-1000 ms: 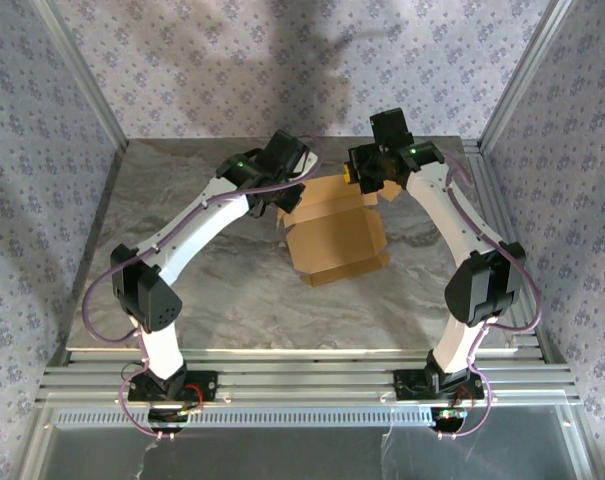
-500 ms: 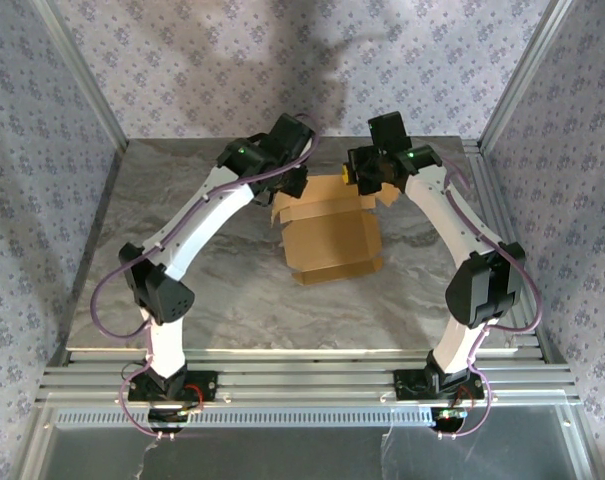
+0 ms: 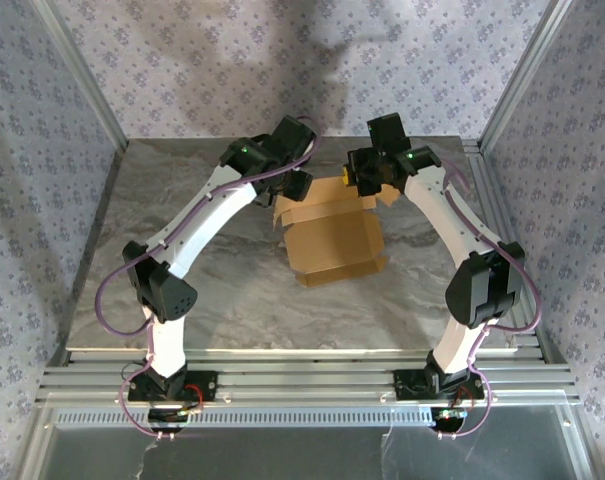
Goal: Fold the paper box
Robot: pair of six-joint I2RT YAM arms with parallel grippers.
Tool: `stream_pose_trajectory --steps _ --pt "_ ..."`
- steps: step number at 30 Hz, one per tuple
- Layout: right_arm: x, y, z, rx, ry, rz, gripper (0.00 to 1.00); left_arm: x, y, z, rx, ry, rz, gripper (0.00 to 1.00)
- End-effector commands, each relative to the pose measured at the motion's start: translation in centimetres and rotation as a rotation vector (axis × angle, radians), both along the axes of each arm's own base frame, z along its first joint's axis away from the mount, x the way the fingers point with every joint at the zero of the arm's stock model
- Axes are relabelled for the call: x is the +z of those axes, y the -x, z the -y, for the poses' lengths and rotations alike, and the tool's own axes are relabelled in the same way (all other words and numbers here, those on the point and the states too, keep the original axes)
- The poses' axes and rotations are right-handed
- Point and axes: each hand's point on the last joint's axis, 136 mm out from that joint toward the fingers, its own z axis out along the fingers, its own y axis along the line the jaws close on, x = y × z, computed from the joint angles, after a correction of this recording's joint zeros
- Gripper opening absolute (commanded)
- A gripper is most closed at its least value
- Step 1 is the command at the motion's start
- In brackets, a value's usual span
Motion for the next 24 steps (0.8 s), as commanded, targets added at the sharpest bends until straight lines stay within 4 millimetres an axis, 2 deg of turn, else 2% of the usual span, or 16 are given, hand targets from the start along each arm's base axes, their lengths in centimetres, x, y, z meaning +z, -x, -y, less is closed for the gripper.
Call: stream_pose_trajectory --steps 1,6,9,10,14,15,20,24 --pt "0.6 0.5 -0.2 0.0 -0.023 -0.002 0.0 0.9 -0.2 -1.1 -0.008 -0.013 0.018 0.56" --pt "0.5 0.5 -0.1 -0.003 -0.027 -0.006 0.0 -0.5 0.0 -1.1 -0.033 -0.011 -0.034 0.47" --pt "0.6 0.3 0.0 -0.008 -0.03 -0.005 0.0 -1.1 0.1 -1.3 -0.025 -0.022 -0.05 0.38" --pt "0.6 0.3 0.0 -0.008 -0.03 -0.005 0.0 -1.3 0.2 -1.4 -0.022 -0.025 -0.053 0.33" --pt "0.6 0.3 0.0 -0.007 -0.03 -0.005 0.0 -1.1 -0.1 -1.6 0.01 -0.005 -0.053 0.04" --pt "0.6 0.3 0.0 -0.008 -0.031 -0.003 0.0 -0.9 -0.2 -1.7 0.024 0.01 -0.051 0.0" --pt "0.4 0.1 -0.6 -0.004 -0.04 -0.002 0.0 0.1 -0.1 -1.0 0.139 0.129 -0.09 0.0" --pt "0.4 0.1 -0.9 -0.007 -0.047 0.0 0.0 -0.2 0.0 -0.6 0.238 0.189 -0.137 0.0"
